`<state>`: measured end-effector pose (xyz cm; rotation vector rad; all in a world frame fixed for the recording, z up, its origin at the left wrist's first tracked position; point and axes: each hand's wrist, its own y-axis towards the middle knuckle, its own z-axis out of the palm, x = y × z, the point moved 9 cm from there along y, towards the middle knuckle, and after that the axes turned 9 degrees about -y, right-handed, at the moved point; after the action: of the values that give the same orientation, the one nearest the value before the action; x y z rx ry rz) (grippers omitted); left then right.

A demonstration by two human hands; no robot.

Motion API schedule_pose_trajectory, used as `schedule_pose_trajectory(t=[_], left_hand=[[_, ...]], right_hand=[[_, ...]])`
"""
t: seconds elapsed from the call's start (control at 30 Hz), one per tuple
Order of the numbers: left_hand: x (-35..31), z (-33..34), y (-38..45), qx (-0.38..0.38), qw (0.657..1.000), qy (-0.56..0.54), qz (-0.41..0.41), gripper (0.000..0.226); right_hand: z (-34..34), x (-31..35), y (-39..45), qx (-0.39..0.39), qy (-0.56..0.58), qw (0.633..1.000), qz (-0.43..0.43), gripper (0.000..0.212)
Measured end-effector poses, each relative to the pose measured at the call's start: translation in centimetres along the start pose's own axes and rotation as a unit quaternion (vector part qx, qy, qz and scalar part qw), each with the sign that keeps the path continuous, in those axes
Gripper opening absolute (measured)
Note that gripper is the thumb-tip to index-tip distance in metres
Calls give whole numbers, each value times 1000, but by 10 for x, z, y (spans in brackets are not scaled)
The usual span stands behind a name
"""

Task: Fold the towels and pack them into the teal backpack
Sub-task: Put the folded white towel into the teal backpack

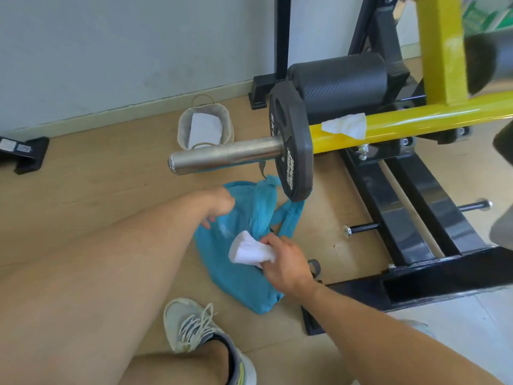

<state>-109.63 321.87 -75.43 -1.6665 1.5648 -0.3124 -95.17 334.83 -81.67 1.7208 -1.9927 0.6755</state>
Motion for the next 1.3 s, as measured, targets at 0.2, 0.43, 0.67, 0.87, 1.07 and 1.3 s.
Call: schedule_pose_trajectory(t=[0.2,0.43,0.67,0.87,1.07,1.3], left_hand=[[48,9,-69,122,975,-141,-120,115],[23,27,-113,126,991,-30,-37,22],[4,25,-189,199,975,-66,-75,56],[-17,17,-206,160,985,-61,20,37],[-43,-38,-187,-75,959,-203,184,10],[-80,-36,-192,-153,930,-10,334,12]], right_hand=[[-14,105,-101,-40,-192,890,-412,34],[-58,138,-125,-27,-286,839,-462,28],[-143,202,-169,-100,-304,783,-534,28],[-199,217,-184,-105,-333,786,-510,33],[-193,143,-150,168,-175,950,-197,33],[-205,90,-116,241,484,826,158,35]])
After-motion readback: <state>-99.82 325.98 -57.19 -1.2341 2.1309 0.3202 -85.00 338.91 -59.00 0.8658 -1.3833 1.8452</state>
